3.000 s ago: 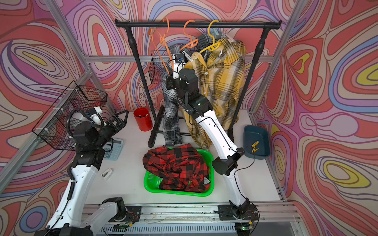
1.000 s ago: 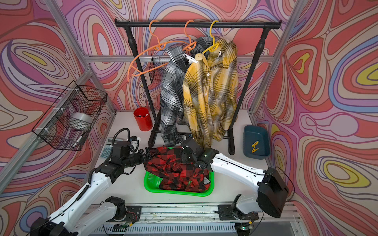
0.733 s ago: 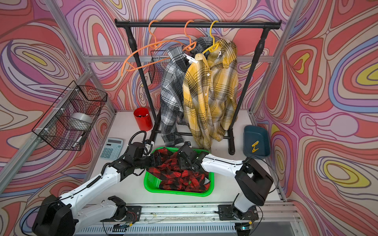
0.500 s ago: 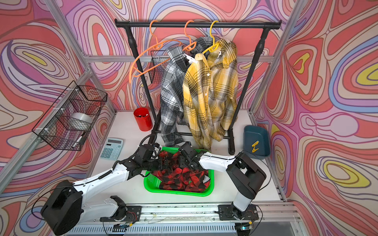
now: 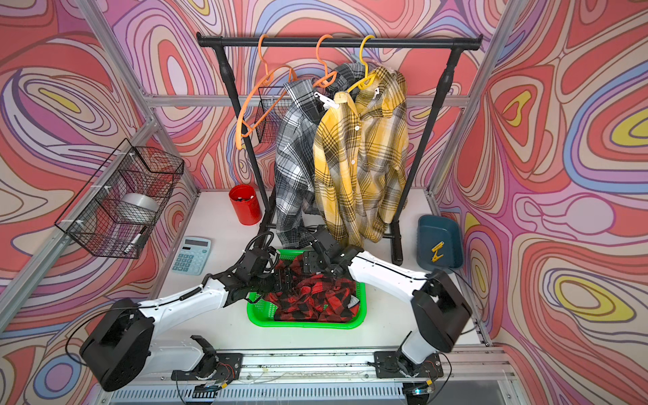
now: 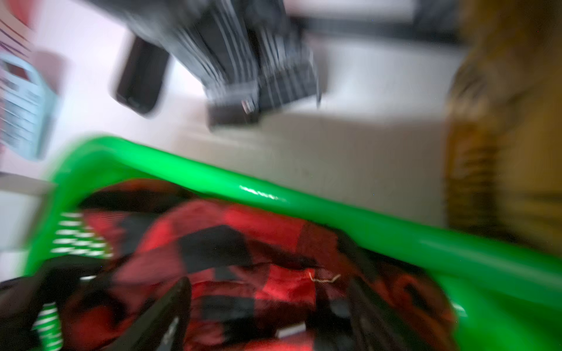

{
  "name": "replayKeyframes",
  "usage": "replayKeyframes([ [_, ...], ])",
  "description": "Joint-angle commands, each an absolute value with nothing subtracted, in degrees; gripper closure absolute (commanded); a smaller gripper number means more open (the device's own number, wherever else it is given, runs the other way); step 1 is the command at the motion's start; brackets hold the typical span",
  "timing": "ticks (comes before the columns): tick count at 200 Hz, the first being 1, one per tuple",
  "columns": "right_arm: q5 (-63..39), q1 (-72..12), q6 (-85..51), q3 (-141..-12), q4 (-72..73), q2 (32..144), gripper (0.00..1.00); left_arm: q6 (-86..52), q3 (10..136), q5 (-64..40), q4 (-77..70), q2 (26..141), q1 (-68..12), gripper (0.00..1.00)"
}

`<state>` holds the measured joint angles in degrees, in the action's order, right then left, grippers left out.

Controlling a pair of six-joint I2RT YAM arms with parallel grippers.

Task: Remove the clothespins securing long-sleeve shirts to the hanger
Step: Adjust the long-sleeve shirt at the bin.

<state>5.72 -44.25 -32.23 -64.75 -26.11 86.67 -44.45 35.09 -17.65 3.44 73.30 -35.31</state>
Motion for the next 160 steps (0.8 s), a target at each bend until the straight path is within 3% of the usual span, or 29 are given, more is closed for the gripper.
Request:
replayKeyframes([
  [1,10.6,-44.0,-27.3,-70.3,-31.4,80.7,0.10,-40.3,36.9,-15.5,5.4,68.7,-35.5,0.09],
  [20,9.6,-44.1,-24.8,-73.8,-32.1,77.9,0.05,-37.7,38.1,-15.0,5.6,65.7,-35.6,0.08],
  [63,11.2,-44.6,-15.8,-82.7,-29.1,76.4,0.05,-31.6,39.8,-9.8,6.7,56.6,-35.5,0.01],
  [112,3.5,-45.6,-11.1,-96.2,-25.4,82.3,0.05,-23.5,43.6,0.5,8.6,47.7,-35.4,0.00],
  [160,10.9,-46.0,-9.3,-107.2,-26.5,89.9,0.05,-21.7,45.8,5.6,6.0,48.6,-30.9,0.00],
])
